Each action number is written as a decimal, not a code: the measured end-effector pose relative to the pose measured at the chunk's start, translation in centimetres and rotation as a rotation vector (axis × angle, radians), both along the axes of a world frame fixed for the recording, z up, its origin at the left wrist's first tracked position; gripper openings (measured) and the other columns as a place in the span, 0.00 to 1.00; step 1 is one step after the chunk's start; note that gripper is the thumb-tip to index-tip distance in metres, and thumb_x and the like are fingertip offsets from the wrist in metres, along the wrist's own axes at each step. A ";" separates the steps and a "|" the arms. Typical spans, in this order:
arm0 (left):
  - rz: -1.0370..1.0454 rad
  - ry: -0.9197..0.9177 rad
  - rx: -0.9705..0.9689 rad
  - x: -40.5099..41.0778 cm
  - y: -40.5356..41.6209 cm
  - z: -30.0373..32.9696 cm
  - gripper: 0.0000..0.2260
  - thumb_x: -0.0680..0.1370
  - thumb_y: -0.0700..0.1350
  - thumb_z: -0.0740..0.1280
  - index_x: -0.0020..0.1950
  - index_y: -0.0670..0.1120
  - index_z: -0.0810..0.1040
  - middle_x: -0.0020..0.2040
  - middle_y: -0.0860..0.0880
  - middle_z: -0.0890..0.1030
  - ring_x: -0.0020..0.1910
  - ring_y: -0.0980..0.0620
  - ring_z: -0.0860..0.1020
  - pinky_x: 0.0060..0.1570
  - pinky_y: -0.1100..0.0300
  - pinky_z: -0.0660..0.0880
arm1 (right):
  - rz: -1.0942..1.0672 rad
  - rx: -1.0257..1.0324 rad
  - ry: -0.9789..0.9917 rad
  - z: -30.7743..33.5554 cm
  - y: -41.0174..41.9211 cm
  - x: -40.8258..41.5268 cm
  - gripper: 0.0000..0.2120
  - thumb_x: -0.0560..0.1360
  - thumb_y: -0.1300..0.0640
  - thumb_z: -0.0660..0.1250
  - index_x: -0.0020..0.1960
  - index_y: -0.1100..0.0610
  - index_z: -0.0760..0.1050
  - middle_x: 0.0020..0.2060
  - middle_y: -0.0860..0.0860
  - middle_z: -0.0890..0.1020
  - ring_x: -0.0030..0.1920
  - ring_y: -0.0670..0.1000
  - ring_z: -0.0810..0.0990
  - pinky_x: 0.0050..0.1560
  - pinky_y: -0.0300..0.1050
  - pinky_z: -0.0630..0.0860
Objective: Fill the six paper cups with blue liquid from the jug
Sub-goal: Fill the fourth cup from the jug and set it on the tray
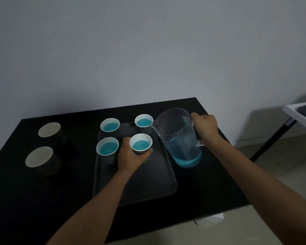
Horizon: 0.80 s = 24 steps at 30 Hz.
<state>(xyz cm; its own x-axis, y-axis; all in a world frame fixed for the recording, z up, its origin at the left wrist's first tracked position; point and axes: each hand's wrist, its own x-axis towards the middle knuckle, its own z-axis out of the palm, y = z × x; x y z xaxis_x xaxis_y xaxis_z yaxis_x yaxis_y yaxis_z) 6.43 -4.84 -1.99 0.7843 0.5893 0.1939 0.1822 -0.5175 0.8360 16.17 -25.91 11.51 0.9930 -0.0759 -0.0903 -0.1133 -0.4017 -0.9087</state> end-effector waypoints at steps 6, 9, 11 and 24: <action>0.003 0.047 -0.004 2.4 0.0 -0.1 0.33 0.59 0.59 0.80 0.56 0.49 0.69 0.54 0.49 0.80 0.51 0.49 0.79 0.50 0.54 0.78 | -0.075 0.242 0.131 -0.9 -0.8 0.5 0.19 0.73 0.59 0.64 0.26 0.55 0.63 0.22 0.48 0.67 0.29 0.49 0.66 0.47 0.59 0.79; -0.017 0.061 -0.010 3.3 -0.2 -0.1 0.33 0.59 0.58 0.80 0.55 0.49 0.68 0.54 0.49 0.80 0.51 0.50 0.79 0.48 0.56 0.78 | -0.081 0.276 0.151 -1.2 -1.0 0.6 0.19 0.73 0.59 0.64 0.26 0.55 0.62 0.25 0.51 0.68 0.32 0.50 0.67 0.51 0.65 0.76; -0.020 0.079 -0.020 3.8 -0.3 -0.2 0.33 0.59 0.58 0.80 0.55 0.50 0.68 0.54 0.50 0.79 0.52 0.51 0.79 0.49 0.54 0.79 | -0.072 0.295 0.153 -1.3 -1.1 0.7 0.18 0.73 0.59 0.64 0.27 0.55 0.63 0.27 0.51 0.69 0.33 0.51 0.67 0.53 0.66 0.75; -0.075 0.127 -0.104 3.5 -1.2 -1.5 0.37 0.59 0.56 0.81 0.60 0.49 0.66 0.57 0.50 0.77 0.55 0.51 0.77 0.54 0.54 0.76 | -0.045 0.324 0.168 -0.9 -2.4 0.4 0.12 0.73 0.60 0.64 0.32 0.58 0.68 0.30 0.53 0.72 0.39 0.55 0.70 0.55 0.73 0.73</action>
